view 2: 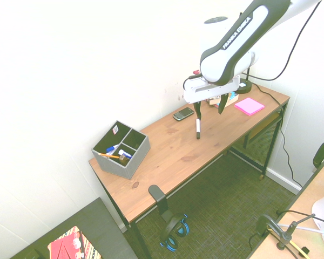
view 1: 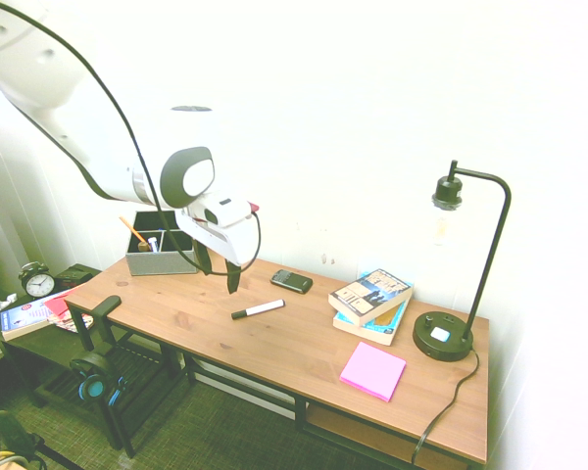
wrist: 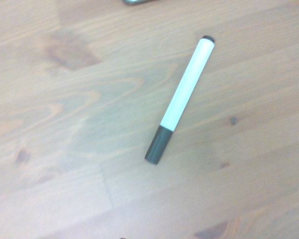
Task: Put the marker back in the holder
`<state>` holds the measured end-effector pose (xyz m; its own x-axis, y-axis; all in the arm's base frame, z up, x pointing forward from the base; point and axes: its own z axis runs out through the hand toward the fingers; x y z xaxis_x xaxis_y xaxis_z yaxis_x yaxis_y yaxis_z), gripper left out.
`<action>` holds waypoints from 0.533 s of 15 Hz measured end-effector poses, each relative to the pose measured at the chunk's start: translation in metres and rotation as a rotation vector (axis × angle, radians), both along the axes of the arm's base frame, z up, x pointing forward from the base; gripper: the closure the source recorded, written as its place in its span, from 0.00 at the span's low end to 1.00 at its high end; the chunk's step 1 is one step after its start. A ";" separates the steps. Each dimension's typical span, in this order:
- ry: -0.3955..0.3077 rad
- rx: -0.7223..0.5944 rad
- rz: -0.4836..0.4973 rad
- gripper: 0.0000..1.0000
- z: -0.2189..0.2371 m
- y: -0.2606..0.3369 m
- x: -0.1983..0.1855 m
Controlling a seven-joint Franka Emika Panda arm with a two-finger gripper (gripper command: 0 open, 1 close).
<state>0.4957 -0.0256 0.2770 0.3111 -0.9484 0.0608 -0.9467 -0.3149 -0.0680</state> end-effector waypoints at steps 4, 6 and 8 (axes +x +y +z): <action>0.030 0.053 -0.110 1.00 -0.054 -0.024 0.040; 0.036 0.087 -0.125 1.00 -0.073 -0.026 0.055; 0.041 0.105 -0.117 1.00 -0.088 -0.027 0.066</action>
